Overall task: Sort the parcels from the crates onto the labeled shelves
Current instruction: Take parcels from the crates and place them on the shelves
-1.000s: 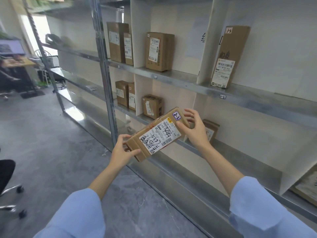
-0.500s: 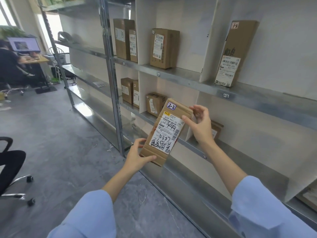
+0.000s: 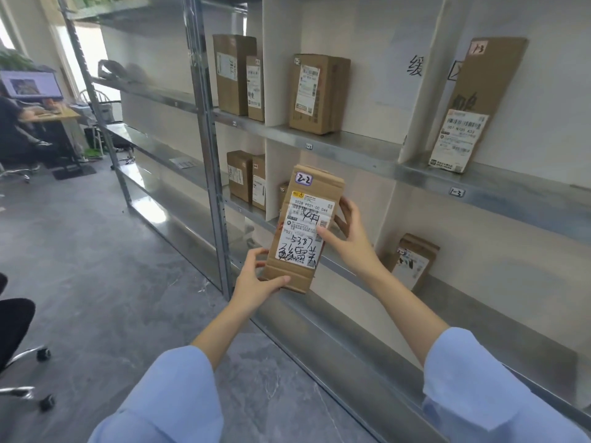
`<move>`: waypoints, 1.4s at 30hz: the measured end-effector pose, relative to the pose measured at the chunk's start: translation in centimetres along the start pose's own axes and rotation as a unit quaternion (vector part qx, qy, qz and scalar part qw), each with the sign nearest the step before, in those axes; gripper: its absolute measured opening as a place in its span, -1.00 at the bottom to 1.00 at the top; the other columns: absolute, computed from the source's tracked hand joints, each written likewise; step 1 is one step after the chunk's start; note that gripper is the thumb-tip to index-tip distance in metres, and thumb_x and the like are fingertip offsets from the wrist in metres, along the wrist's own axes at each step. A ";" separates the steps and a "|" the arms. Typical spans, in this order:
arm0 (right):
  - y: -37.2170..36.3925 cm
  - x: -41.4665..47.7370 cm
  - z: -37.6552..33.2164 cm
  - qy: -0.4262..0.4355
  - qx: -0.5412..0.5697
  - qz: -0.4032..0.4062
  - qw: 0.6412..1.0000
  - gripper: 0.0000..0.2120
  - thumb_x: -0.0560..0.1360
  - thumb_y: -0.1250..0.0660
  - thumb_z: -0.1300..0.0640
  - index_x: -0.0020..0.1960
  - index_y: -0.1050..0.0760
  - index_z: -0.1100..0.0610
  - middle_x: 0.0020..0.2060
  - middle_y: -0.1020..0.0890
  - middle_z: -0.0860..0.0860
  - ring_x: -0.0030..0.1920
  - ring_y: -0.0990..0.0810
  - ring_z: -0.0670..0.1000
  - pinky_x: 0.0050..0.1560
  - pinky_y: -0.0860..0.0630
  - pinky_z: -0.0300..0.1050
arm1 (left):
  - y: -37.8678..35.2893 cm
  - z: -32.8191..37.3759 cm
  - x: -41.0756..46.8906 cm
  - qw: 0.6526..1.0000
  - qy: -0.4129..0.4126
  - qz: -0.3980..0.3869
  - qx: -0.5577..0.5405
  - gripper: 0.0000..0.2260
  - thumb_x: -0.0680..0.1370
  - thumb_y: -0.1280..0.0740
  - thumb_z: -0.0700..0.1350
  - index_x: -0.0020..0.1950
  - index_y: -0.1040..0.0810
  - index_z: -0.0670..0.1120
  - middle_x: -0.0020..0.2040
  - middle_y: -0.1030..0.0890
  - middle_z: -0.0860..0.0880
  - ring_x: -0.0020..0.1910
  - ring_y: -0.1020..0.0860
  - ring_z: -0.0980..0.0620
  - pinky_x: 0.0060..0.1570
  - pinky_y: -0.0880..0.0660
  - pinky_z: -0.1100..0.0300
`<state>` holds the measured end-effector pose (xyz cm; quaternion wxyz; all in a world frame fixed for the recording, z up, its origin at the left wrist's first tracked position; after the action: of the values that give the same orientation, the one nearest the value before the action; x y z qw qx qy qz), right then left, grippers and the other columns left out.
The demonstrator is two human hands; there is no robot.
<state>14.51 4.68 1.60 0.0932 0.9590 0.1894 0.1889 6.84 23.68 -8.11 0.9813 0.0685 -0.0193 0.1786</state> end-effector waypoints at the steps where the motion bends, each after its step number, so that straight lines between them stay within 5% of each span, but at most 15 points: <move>1: -0.7 0.9 0.0 -0.001 -0.005 0.002 1.000 -0.24 0.54 -0.41 0.16 0.56 -0.04 -0.03 0.24 -0.29 -0.56 0.37 -0.33 -0.27 0.44 -0.34 -0.13 | 0.7 0.1 1.2 1.000 -0.003 -0.006 0.005 -0.41 0.34 -0.60 -0.12 0.22 -0.37 0.17 0.18 -0.51 0.04 0.22 -0.48 0.12 0.12 -0.58 -0.11; 6: -4.5 5.0 0.0 -0.005 -0.026 0.005 1.000 -0.22 0.54 -0.39 -0.01 0.48 0.08 -0.36 0.23 -0.36 -0.47 0.40 -0.41 -0.12 0.33 -0.48 0.12 | 3.9 0.4 7.3 0.999 -0.031 -0.025 0.026 -0.43 0.37 -0.57 -0.09 0.26 -0.35 0.15 0.14 -0.51 0.19 0.22 -0.47 0.09 0.18 -0.52 -0.16; 10: -6.9 7.6 1.0 -0.033 0.006 0.050 0.998 -0.28 0.53 -0.41 0.07 0.45 0.00 -0.25 0.38 -0.35 -0.22 0.40 -0.43 -0.06 0.29 -0.51 0.16 | 5.6 1.0 11.0 0.992 -0.071 -0.074 0.076 -0.45 0.44 -0.53 -0.09 0.31 -0.33 0.09 0.11 -0.55 0.09 0.15 -0.53 0.04 0.13 -0.49 0.15; 16: -9.4 9.5 3.3 -0.068 -0.051 0.116 0.990 -0.38 0.53 -0.39 -0.02 0.51 -0.21 0.02 0.17 -0.40 -0.44 0.23 -0.50 -0.29 0.26 -0.52 -0.12 | 6.9 1.4 15.1 0.985 -0.114 -0.111 0.071 -0.41 0.44 -0.51 -0.17 0.38 -0.32 0.04 0.12 -0.52 0.07 0.13 -0.51 0.10 -0.05 -0.38 0.45; 18: -9.9 9.9 4.2 -0.075 -0.081 0.106 0.988 -0.32 0.52 -0.41 -0.01 0.54 -0.18 -0.02 0.18 -0.40 -0.48 0.19 -0.44 -0.45 0.24 -0.46 -0.27 | 7.0 1.0 16.2 0.984 -0.117 -0.123 0.057 -0.41 0.44 -0.52 -0.16 0.35 -0.30 0.10 0.10 -0.51 0.13 0.10 -0.53 0.12 0.00 -0.44 0.38; 22: -10.6 10.3 6.6 -0.094 -0.110 0.085 0.986 -0.12 0.44 -0.52 0.08 0.59 -0.07 -0.08 0.30 -0.44 -0.31 0.29 -0.45 -0.29 0.31 -0.35 -0.39 | 6.6 -0.5 18.0 0.980 -0.123 -0.146 0.048 -0.37 0.43 -0.54 -0.12 0.36 -0.28 0.18 0.14 -0.51 0.14 0.12 -0.58 0.04 0.08 -0.52 0.24; 26: -10.2 10.7 9.0 -0.100 -0.121 0.123 0.980 -0.07 0.40 -0.57 0.14 0.57 -0.08 -0.07 0.27 -0.45 -0.23 0.06 -0.42 -0.56 0.11 -0.29 -0.62 | 5.5 -2.0 19.6 0.976 -0.124 -0.165 0.074 -0.35 0.39 -0.51 0.08 0.33 -0.22 0.39 0.18 -0.51 0.21 0.08 -0.59 0.14 0.07 -0.56 0.08; 33: -8.5 12.1 13.9 -0.101 -0.101 0.205 0.968 -0.11 0.41 -0.54 0.24 0.54 -0.10 -0.06 0.27 -0.50 -0.20 0.17 -0.48 -0.44 0.19 -0.39 -0.47 | 2.1 -3.5 23.3 0.961 -0.140 -0.211 0.112 -0.31 0.40 -0.47 0.15 0.37 -0.14 0.46 0.23 -0.44 0.37 0.18 -0.53 0.16 0.13 -0.50 0.09; 38: -4.8 13.5 17.8 -0.122 -0.108 0.255 0.953 -0.12 0.42 -0.53 0.22 0.54 -0.08 -0.10 0.29 -0.49 -0.21 0.17 -0.45 -0.48 0.21 -0.34 -0.50 | -0.6 -4.8 27.5 0.932 -0.181 -0.218 0.225 -0.34 0.48 -0.45 0.05 0.52 -0.23 0.16 0.45 -0.38 0.10 0.39 -0.37 0.05 0.32 -0.36 0.03; 42: -0.7 14.5 21.6 -0.152 -0.120 0.297 0.935 -0.11 0.44 -0.50 0.25 0.58 -0.05 -0.02 0.22 -0.37 -0.44 0.11 -0.39 -0.57 0.32 -0.29 -0.30 | -2.5 -5.5 30.8 0.875 -0.249 -0.172 0.377 -0.39 0.54 -0.33 0.16 0.55 -0.22 0.12 0.53 -0.28 0.09 0.46 -0.25 -0.02 0.35 -0.25 -0.06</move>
<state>35.31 8.75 -13.52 0.1752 0.9704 -0.1447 0.0818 36.63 32.83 -11.93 0.8590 0.4780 -0.1821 -0.0225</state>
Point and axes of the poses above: each hand's wrist, its own x-axis towards the middle knuckle, its own y-axis out of the back of the hand, z = x × y, the point moved 6 cm from there along x, towards the middle knuckle
